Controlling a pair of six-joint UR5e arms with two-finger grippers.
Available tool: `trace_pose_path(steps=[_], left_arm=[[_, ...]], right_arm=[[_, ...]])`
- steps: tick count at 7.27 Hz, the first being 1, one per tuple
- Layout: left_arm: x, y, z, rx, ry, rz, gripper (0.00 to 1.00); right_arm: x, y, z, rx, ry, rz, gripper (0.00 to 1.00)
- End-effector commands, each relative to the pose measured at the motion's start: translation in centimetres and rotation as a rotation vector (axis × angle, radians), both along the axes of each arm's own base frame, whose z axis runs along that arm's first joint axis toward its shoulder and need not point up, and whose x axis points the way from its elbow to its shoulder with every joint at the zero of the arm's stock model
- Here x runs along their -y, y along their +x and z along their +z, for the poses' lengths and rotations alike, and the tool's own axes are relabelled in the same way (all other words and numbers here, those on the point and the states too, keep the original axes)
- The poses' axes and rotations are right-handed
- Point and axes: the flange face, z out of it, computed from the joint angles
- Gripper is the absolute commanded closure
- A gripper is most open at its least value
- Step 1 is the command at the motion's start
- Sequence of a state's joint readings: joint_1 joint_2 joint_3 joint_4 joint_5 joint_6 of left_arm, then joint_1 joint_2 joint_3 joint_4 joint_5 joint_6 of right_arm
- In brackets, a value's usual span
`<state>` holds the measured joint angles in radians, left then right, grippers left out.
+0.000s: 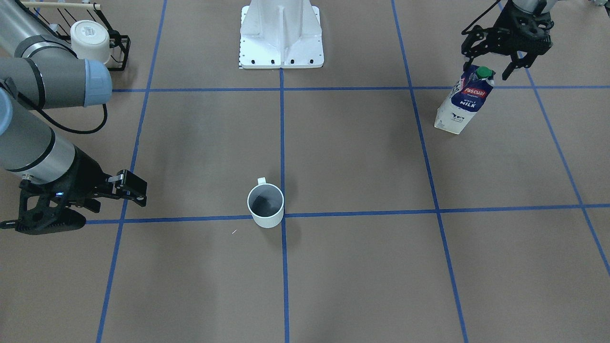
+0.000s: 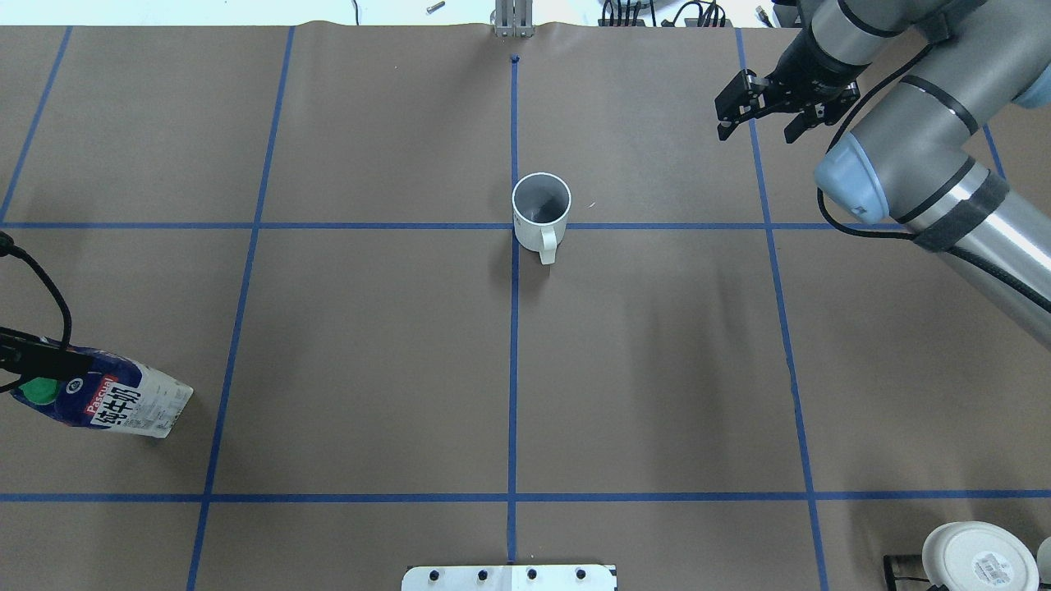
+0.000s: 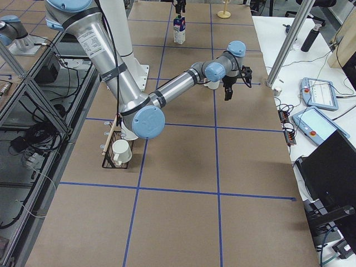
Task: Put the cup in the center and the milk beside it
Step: 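Raise the right gripper away while the left gripper reaches the milk carton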
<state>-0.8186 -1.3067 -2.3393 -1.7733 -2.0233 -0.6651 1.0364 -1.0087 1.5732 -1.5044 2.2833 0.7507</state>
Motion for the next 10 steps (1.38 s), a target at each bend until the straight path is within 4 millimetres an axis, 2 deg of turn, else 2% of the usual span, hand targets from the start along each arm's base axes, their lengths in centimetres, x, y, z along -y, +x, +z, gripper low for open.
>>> trace_pose_path(steps=[1, 5, 6, 7, 10], left_arm=[[-0.2, 0.8, 1.5, 0.025, -0.019, 0.023, 0.03], [-0.4, 3.1, 3.5, 0.051, -0.047, 0.068, 0.03], [-0.6, 3.7, 4.0, 0.056, -0.06, 0.076, 0.09], [-0.7, 4.2, 4.2, 0.059, -0.068, 0.082, 0.21], [-0.7, 4.1, 4.3, 0.061, -0.066, 0.084, 0.9]], right_arm=[[-0.3, 0.2, 0.3, 0.001, -0.001, -0.001, 0.0], [-0.5, 0.3, 0.8, -0.002, -0.006, -0.001, 0.0], [-0.5, 0.3, 1.0, -0.003, -0.009, -0.001, 0.0], [-0.5, 0.3, 0.9, -0.003, -0.008, -0.001, 0.0], [-0.5, 0.3, 0.6, 0.0, -0.004, -0.001, 0.0]])
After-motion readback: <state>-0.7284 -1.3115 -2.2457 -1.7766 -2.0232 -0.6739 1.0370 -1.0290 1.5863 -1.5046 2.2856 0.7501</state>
